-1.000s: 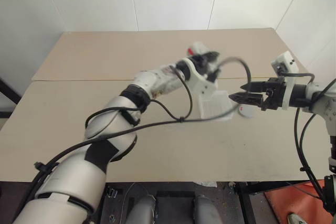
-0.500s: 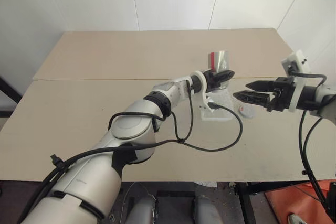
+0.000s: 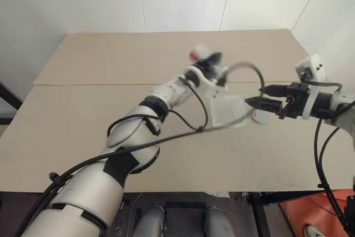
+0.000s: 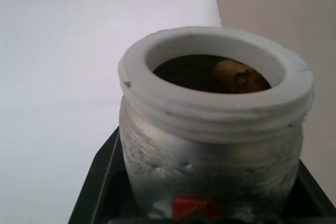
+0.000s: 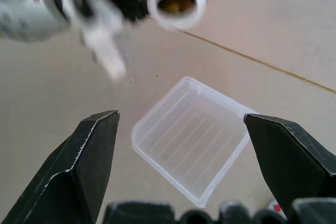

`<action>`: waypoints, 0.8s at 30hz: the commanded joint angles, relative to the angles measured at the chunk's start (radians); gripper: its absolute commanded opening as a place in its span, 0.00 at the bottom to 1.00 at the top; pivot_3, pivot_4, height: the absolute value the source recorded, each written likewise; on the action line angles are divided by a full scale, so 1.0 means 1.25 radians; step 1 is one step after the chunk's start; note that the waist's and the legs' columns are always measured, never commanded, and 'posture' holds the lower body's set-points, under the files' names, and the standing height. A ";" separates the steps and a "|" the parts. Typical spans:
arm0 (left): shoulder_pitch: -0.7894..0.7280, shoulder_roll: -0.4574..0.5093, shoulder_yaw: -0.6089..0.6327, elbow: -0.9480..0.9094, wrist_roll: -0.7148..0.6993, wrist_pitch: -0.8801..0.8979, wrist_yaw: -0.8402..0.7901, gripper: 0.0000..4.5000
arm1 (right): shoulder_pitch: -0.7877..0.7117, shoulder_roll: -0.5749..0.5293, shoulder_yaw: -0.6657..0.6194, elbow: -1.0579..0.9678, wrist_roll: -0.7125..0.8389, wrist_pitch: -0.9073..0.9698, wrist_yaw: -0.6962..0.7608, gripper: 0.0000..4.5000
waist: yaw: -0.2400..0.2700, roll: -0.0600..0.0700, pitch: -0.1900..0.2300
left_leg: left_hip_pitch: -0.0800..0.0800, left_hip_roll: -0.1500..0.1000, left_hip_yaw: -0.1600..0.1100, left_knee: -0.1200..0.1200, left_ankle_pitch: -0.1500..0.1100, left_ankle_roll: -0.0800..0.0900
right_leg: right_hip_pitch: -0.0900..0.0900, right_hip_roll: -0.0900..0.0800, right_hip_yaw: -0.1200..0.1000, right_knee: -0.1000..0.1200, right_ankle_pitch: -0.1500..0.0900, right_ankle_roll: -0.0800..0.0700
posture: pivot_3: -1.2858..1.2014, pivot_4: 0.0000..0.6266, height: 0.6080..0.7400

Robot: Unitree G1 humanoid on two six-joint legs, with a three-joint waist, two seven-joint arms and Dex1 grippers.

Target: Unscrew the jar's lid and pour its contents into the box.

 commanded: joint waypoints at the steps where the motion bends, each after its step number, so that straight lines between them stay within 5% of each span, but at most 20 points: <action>1: 0.038 0.000 0.196 -0.078 -0.237 0.034 -0.190 0.44 | 0.006 -0.003 -0.004 -0.028 -0.026 -0.064 -0.010 0.99 | 0.000 0.000 0.000 | 0.000 0.000 0.000 0.000 0.000 0.000 | 0.000 0.000 0.000 0.000 0.000 0.000 | 0.52 0.24 1.00; 8: 0.199 0.031 0.412 -0.305 -0.472 0.243 -0.318 0.44 | 0.148 -0.043 0.000 -0.023 -0.136 -0.283 0.048 0.99 | -0.003 0.001 0.000 | -0.001 0.000 -0.003 0.006 0.000 0.001 | 0.002 0.000 -0.001 0.002 0.000 0.000 | 0.52 0.24 1.00; 15: 0.369 0.057 0.456 -0.582 -0.570 0.415 -0.404 0.44 | 0.200 -0.097 -0.049 0.075 -0.145 -0.383 0.149 0.99 | -0.016 0.001 0.000 | 0.004 0.000 -0.003 0.005 0.000 0.001 | 0.004 0.000 0.001 0.002 0.000 0.000 | 0.52 0.24 1.00; 20: 0.353 0.044 0.384 -0.582 -0.519 0.353 -0.416 0.44 | 0.210 -0.116 -0.063 0.054 -0.134 -0.373 0.180 0.99 | -0.009 0.001 0.000 | 0.005 0.000 -0.003 0.005 0.000 0.001 | 0.007 0.000 0.001 0.001 0.000 0.000 | 0.52 0.24 1.00; 24: 0.207 0.059 0.197 -0.402 -0.279 0.129 -0.273 0.44 | 0.201 -0.128 -0.069 0.018 -0.122 -0.330 0.173 0.99 | 0.000 0.000 0.000 | 0.005 0.000 -0.002 0.005 0.000 0.001 | 0.007 0.000 0.000 0.000 0.000 0.000 | 0.52 0.24 1.00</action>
